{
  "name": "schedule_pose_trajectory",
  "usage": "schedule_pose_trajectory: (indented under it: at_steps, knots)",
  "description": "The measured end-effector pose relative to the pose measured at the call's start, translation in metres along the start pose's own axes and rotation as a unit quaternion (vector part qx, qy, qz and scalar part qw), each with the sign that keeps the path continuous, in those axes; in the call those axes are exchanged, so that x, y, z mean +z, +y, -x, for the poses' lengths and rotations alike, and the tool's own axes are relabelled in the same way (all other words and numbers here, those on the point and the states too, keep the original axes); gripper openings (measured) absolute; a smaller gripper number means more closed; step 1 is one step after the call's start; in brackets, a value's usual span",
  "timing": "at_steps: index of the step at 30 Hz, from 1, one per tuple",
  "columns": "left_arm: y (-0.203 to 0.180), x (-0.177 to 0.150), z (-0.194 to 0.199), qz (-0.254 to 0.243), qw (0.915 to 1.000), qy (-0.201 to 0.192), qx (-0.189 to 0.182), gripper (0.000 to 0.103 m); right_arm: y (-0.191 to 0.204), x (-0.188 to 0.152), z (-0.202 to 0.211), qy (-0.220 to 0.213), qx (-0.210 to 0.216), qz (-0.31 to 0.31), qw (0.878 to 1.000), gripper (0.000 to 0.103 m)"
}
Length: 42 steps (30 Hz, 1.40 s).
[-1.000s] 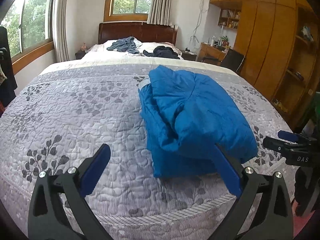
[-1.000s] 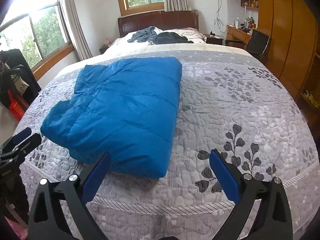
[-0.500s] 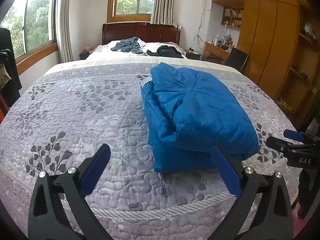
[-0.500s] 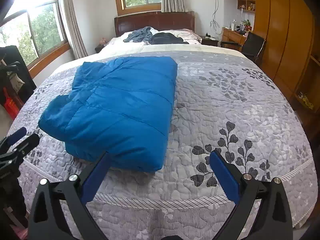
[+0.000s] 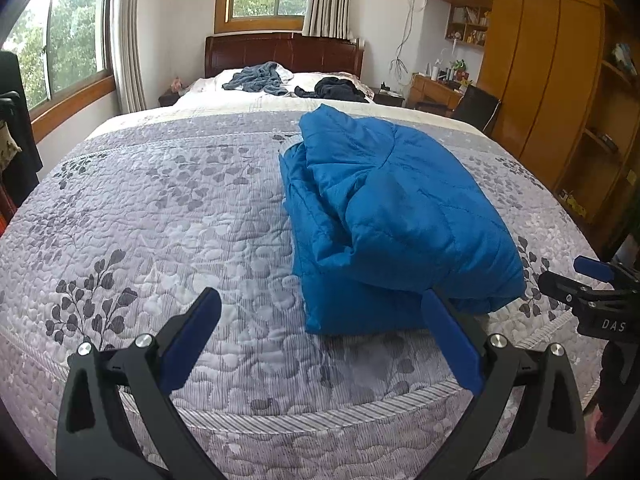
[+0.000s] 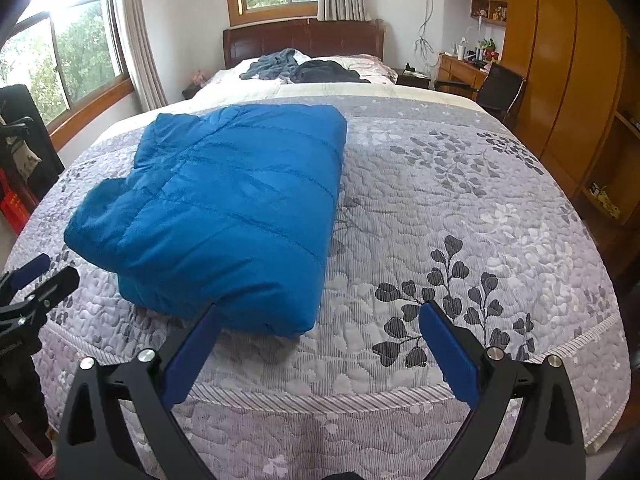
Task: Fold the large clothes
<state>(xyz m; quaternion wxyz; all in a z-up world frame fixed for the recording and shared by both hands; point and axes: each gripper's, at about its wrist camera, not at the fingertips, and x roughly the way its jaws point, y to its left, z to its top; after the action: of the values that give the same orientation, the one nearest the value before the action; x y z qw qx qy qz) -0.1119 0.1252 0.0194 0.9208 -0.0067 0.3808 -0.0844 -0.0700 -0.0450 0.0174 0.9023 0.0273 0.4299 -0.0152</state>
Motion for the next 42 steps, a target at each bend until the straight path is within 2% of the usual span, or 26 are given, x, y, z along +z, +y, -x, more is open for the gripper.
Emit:
schedule_pose_trajectory:
  at_steps: [19, 42]
  knots:
    - [-0.002, 0.0, 0.002, -0.005, 1.0, -0.005, 0.001, 0.1, -0.001, 0.0, -0.009, 0.015, 0.004, -0.005, 1.0, 0.099]
    - [-0.003, -0.001, 0.002, -0.007, 1.0, -0.005, 0.001, 0.1, -0.003, 0.0, -0.011, 0.014, 0.011, -0.007, 1.0, 0.099]
